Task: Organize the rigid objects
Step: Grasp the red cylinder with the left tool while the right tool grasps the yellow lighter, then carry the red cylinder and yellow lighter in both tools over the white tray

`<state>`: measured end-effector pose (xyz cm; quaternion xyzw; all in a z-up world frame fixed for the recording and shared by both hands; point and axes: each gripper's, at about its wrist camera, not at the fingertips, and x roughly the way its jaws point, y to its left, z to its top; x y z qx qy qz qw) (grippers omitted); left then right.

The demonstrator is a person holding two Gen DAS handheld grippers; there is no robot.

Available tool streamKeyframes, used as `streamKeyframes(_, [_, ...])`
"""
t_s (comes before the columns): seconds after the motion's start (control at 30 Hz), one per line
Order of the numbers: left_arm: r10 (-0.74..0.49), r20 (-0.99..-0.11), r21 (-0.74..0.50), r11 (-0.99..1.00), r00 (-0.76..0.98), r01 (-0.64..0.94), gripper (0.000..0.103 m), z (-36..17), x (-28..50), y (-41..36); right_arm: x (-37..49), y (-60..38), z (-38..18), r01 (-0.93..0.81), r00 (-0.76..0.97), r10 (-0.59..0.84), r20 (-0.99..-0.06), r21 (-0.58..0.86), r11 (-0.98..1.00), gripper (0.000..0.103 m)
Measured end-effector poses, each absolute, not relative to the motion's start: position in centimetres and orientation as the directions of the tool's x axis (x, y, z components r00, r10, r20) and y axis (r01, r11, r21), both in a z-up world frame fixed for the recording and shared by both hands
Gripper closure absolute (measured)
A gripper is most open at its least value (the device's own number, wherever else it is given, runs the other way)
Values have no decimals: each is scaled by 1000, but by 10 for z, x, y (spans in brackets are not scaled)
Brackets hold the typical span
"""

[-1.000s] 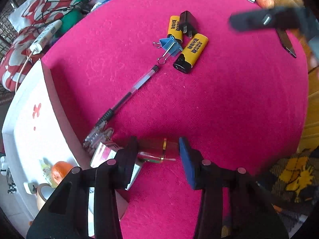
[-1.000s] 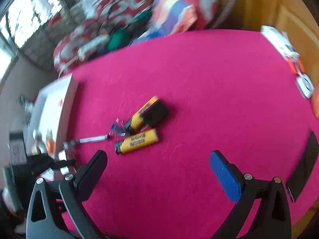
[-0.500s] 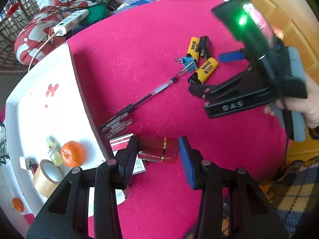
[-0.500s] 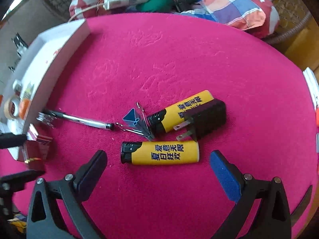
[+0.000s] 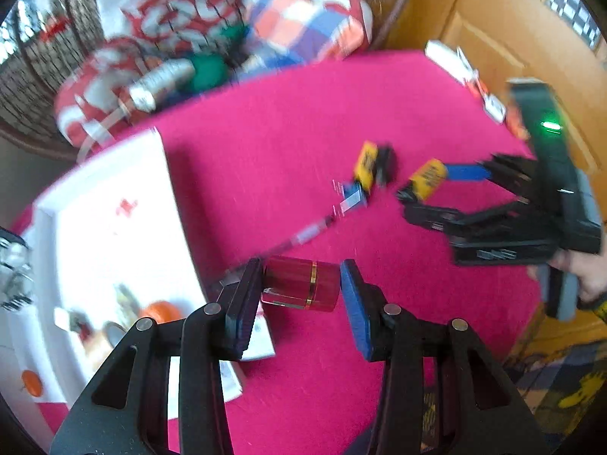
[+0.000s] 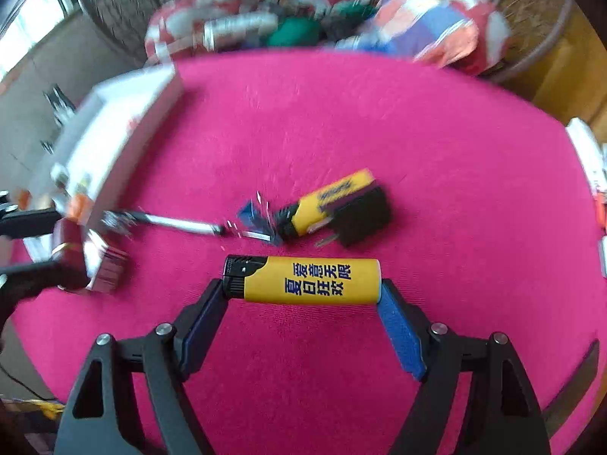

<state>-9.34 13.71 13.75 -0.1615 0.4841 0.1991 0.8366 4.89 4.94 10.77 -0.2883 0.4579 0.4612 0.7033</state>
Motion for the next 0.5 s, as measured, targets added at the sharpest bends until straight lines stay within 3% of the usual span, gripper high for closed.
streamKeyframes(0.13, [258, -803, -79, 847, 536, -526, 61, 185, -102, 143, 46, 35, 182, -900, 186, 551, -814, 84, 428, 23])
streamKeyframes(0.33, [389, -679, -93, 795, 622, -599, 61, 259, -130, 164, 14, 33, 306, -935, 263, 766, -587, 39, 352, 23])
streamKeyframes(0.5, [456, -604, -129, 753, 653, -645, 61, 294, -163, 172, -22, 31, 357, -950, 270, 860, -433, 28, 312, 23])
